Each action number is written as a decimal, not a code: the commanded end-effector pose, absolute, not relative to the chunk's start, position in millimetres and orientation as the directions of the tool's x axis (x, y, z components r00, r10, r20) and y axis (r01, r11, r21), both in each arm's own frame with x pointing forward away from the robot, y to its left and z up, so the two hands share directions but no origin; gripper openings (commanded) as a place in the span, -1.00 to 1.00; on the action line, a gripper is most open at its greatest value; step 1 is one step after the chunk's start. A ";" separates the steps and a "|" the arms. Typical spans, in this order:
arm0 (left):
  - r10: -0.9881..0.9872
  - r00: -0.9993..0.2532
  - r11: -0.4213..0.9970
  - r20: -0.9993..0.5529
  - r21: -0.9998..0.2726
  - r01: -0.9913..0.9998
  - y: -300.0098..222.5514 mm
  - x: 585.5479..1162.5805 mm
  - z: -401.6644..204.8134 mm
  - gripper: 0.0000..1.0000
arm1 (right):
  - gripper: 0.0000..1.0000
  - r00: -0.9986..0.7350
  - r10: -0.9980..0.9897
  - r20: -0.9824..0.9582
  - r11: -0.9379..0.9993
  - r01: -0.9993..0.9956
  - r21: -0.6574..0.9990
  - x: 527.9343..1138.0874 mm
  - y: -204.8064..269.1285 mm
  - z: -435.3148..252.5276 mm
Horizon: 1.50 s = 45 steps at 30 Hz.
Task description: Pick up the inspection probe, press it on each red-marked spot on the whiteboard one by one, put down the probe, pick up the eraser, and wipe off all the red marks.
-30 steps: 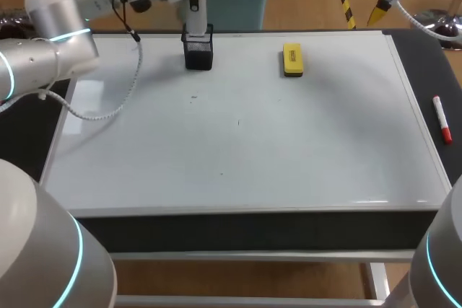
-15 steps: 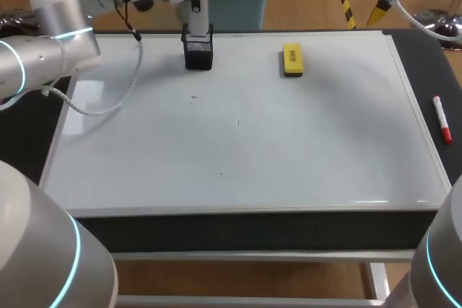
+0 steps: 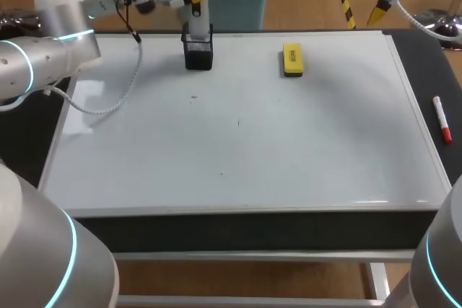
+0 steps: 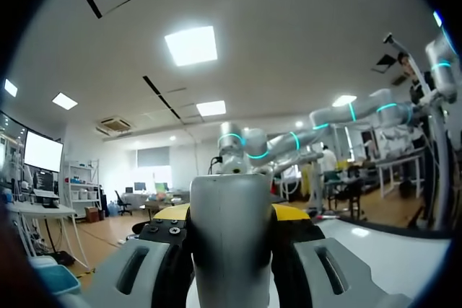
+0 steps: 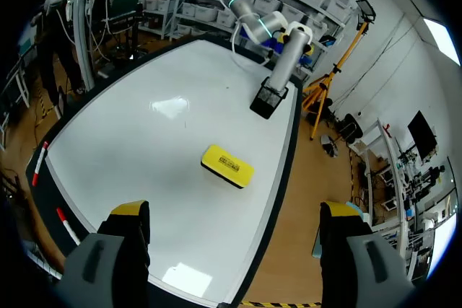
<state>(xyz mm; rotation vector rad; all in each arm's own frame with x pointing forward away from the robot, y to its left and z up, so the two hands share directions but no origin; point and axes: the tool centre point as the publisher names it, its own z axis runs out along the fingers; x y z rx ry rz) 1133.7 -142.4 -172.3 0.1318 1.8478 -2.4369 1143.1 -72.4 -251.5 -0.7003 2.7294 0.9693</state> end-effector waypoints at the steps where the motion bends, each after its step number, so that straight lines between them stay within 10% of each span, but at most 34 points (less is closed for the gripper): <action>1: 0.033 -0.992 -0.282 -0.125 -0.953 0.111 -144.1 1140.2 -180.8 -1.00 | 1.00 -0.876 -0.379 -0.298 0.681 -0.482 0.552 1143.0 -73.1 -250.6; 45: 0.002 -0.999 -0.271 -0.048 -0.962 0.046 -141.0 1142.0 -236.5 -1.00 | 1.00 -0.876 -0.379 -0.298 0.681 -0.482 0.552 1143.0 -73.1 -250.6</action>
